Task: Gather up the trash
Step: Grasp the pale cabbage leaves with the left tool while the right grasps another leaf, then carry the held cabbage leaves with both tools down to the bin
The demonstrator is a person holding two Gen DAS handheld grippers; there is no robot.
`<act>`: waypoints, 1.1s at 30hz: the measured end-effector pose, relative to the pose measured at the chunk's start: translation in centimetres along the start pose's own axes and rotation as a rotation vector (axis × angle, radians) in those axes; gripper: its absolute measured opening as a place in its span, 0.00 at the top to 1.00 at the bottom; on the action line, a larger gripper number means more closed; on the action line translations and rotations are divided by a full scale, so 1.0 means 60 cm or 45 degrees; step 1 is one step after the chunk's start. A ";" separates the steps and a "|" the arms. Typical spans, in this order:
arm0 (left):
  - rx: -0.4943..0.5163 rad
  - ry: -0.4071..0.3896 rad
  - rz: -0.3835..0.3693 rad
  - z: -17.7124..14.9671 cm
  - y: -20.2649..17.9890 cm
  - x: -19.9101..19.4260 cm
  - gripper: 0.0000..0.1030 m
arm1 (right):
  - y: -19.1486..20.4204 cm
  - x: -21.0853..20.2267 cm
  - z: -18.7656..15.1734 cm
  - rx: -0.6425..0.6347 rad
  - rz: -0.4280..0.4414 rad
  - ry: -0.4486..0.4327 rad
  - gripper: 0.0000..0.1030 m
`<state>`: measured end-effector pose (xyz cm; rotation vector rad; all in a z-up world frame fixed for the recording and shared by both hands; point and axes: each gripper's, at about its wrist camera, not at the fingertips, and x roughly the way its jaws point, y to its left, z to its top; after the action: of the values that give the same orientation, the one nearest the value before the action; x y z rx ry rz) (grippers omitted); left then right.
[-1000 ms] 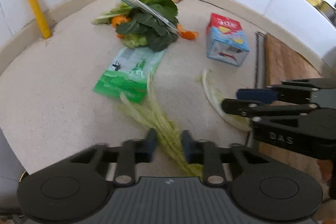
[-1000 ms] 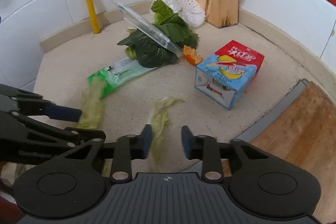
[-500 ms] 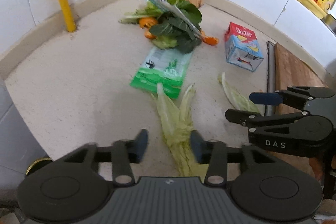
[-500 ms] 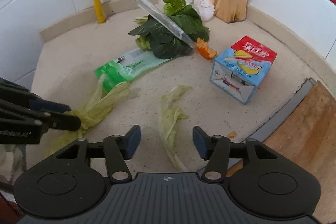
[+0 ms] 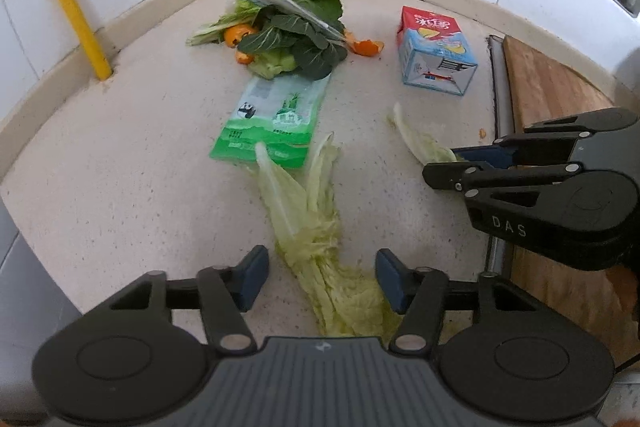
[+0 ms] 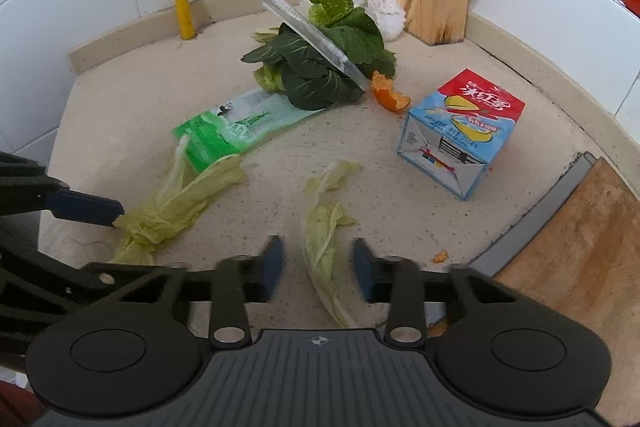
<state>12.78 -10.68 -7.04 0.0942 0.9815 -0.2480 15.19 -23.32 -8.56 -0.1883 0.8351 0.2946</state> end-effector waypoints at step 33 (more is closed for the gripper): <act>-0.151 -0.210 -0.139 -0.024 0.104 -0.113 0.96 | 0.081 -0.101 0.026 0.173 0.045 -0.138 0.91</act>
<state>9.59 -3.25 -2.41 -0.0874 0.8357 -0.2923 10.85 -19.37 -3.21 -0.0301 0.7488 0.2776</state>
